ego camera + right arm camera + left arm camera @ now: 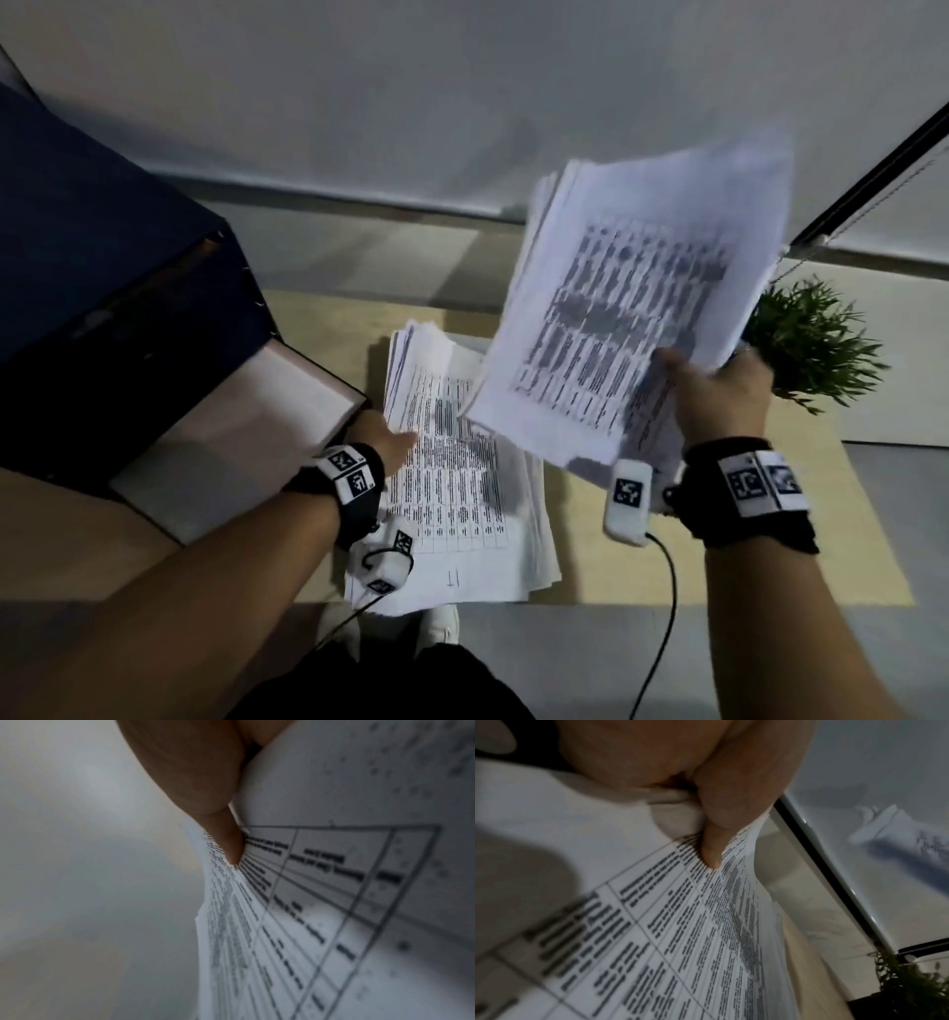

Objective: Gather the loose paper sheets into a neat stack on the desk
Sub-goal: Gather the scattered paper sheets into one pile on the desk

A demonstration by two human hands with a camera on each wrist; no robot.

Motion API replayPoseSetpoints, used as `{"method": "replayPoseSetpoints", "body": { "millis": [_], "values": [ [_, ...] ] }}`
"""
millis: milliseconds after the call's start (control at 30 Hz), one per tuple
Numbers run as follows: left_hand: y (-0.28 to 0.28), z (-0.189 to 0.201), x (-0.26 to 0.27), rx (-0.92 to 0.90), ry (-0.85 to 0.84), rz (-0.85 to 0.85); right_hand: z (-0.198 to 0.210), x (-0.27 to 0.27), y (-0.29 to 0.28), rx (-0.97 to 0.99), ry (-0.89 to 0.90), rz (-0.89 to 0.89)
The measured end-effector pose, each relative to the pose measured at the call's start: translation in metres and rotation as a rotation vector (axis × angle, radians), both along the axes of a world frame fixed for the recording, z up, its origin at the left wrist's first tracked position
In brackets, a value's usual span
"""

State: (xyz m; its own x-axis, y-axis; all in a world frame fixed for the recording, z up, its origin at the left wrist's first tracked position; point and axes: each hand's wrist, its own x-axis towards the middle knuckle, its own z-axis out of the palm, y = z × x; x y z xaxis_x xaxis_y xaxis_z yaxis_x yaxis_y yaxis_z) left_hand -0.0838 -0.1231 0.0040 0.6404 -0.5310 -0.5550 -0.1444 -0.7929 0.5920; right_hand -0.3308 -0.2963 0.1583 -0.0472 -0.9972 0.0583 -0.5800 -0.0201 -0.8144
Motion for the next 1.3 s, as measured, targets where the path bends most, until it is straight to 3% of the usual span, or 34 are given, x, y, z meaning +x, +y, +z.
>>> {"method": "replayPoseSetpoints", "body": {
  "millis": [100, 267, 400, 467, 567, 833, 1067, 1200, 1300],
  "values": [
    [0.005, -0.015, 0.001, -0.093, 0.017, 0.035, -0.053, 0.005, 0.020, 0.206, 0.046, 0.065],
    [0.005, -0.002, -0.002, -0.168, 0.088, 0.149, -0.163, 0.017, 0.057, 0.607, 0.181, 0.218],
    [0.006, -0.007, -0.006, -0.142, 0.059, 0.086, -0.201, 0.037, 0.078, 0.579, 0.383, 0.407],
    [0.009, -0.006, -0.006, -0.112, 0.026, 0.069, -0.204, 0.042, 0.069, 0.513, 0.557, 0.376],
    [0.014, 0.004, 0.002, -0.181, -0.049, 0.082, -0.199, 0.047, 0.048, 0.480, 0.617, 0.226],
    [0.034, 0.063, 0.054, -0.364, -0.385, 0.146, -0.194, 0.077, 0.076, 0.409, 0.710, 0.264],
    [0.038, 0.082, 0.067, -0.460, -0.343, 0.210, -0.184, 0.075, 0.064, 0.532, 0.414, 0.218],
    [0.033, 0.060, 0.062, -0.367, -0.236, 0.199, -0.133, 0.053, 0.036, 0.307, 0.413, 0.128],
    [0.025, 0.033, 0.050, -0.263, -0.126, 0.133, -0.072, 0.038, 0.011, 0.093, 0.383, 0.083]
  ]
}}
